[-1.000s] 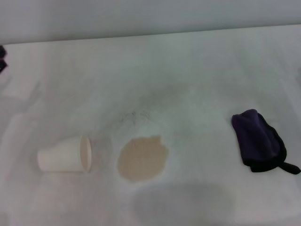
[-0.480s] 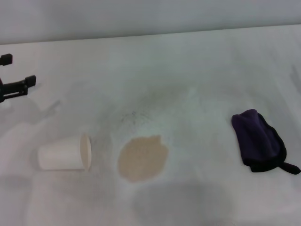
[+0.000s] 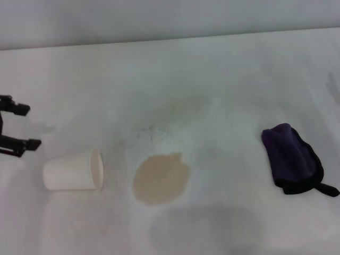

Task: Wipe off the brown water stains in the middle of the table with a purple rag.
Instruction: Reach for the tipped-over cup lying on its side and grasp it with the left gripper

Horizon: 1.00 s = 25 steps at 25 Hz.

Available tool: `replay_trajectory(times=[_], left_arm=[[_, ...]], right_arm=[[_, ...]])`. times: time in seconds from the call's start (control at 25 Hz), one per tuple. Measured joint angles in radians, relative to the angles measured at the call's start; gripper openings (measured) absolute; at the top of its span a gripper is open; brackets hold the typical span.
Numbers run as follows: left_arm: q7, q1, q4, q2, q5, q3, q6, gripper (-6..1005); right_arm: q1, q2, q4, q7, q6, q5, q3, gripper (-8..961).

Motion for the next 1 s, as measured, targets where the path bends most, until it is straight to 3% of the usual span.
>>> replay_trajectory(times=[0.24, 0.44, 1.0], left_arm=[[0.06, -0.039, -0.023, -0.045, 0.063, 0.0, -0.021, 862], [0.11, -0.043, -0.002, -0.066, 0.083, 0.0, -0.058, 861], [0.132, -0.048, 0.196, -0.07, 0.178, -0.001, -0.2, 861]], right_arm=[[0.003, 0.001, 0.0, 0.003, 0.009, 0.0, 0.0, 857], [0.003, 0.002, 0.01, 0.003, 0.018, 0.0, 0.0, 857], [-0.001, 0.002, 0.015, 0.003, 0.027, 0.0, 0.0, 857]])
